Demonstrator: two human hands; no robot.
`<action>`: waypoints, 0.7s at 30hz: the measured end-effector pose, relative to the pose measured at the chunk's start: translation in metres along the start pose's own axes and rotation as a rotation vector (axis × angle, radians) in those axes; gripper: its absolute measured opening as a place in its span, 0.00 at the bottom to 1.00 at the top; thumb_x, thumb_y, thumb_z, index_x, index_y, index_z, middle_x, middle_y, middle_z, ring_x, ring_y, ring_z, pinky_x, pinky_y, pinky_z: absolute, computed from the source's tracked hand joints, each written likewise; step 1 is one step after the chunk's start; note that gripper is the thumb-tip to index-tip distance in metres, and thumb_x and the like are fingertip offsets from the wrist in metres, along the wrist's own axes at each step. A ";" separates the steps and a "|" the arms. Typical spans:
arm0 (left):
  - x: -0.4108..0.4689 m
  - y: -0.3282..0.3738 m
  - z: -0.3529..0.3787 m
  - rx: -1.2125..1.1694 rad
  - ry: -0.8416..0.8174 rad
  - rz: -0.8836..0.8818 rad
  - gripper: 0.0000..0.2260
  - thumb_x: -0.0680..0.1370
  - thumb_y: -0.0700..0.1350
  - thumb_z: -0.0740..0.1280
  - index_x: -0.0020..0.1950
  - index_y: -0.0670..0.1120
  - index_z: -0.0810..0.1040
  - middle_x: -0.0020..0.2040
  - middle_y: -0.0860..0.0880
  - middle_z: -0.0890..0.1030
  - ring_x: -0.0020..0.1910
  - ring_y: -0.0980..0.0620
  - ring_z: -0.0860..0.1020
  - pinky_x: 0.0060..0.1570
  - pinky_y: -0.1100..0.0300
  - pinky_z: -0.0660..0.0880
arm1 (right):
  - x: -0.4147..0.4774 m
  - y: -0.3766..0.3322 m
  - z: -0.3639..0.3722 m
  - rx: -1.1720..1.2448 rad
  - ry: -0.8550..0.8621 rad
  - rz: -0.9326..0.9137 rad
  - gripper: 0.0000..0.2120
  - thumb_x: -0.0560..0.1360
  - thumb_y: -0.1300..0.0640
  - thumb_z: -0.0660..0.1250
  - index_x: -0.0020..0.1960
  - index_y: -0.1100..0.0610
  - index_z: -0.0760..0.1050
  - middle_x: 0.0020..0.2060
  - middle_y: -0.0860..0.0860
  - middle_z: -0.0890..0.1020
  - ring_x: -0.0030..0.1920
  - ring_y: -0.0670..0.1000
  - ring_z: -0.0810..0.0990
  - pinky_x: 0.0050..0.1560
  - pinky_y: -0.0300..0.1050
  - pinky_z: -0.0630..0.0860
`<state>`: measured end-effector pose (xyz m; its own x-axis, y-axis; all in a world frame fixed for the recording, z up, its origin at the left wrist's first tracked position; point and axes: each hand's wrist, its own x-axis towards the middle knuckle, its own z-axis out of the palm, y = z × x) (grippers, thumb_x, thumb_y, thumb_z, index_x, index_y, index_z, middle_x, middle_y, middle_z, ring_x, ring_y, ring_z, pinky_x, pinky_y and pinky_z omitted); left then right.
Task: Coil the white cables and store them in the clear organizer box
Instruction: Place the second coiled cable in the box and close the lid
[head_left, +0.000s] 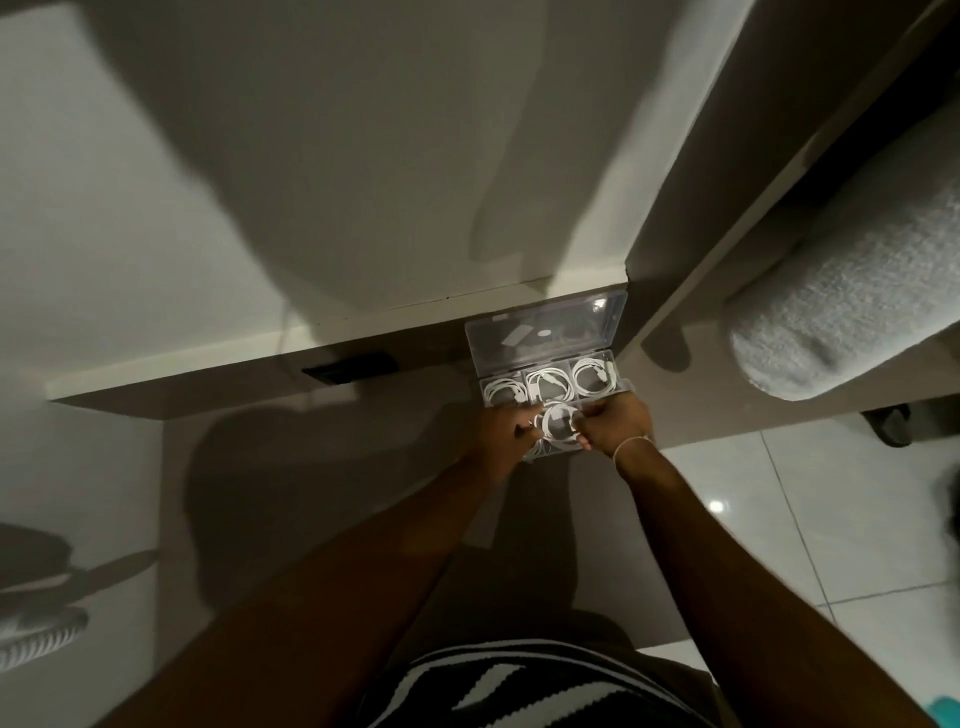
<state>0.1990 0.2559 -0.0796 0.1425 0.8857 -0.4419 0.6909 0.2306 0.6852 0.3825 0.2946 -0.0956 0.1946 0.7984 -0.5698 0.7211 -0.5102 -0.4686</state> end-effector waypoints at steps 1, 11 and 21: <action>0.000 -0.002 0.001 0.026 0.009 -0.001 0.19 0.82 0.42 0.71 0.73 0.43 0.79 0.65 0.40 0.85 0.61 0.43 0.84 0.65 0.49 0.78 | -0.001 0.001 0.001 -0.011 0.039 -0.019 0.12 0.73 0.52 0.77 0.52 0.59 0.89 0.52 0.58 0.90 0.56 0.61 0.88 0.60 0.48 0.82; 0.013 -0.006 0.003 0.259 -0.096 -0.002 0.19 0.85 0.49 0.67 0.75 0.48 0.78 0.71 0.44 0.81 0.71 0.44 0.78 0.71 0.50 0.73 | -0.033 0.014 0.034 0.035 0.198 -0.207 0.09 0.83 0.58 0.69 0.53 0.62 0.86 0.50 0.61 0.89 0.50 0.62 0.87 0.54 0.50 0.81; 0.033 0.025 0.011 0.778 -0.328 -0.172 0.18 0.83 0.51 0.65 0.73 0.52 0.77 0.75 0.48 0.76 0.76 0.42 0.73 0.70 0.44 0.72 | -0.055 0.040 0.035 -0.516 0.287 -0.540 0.21 0.75 0.64 0.76 0.67 0.59 0.83 0.61 0.60 0.87 0.57 0.69 0.83 0.52 0.59 0.83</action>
<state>0.2290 0.2867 -0.0839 0.1059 0.6749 -0.7302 0.9938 -0.0970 0.0545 0.3771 0.2192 -0.1071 -0.1562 0.9799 -0.1243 0.9675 0.1264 -0.2188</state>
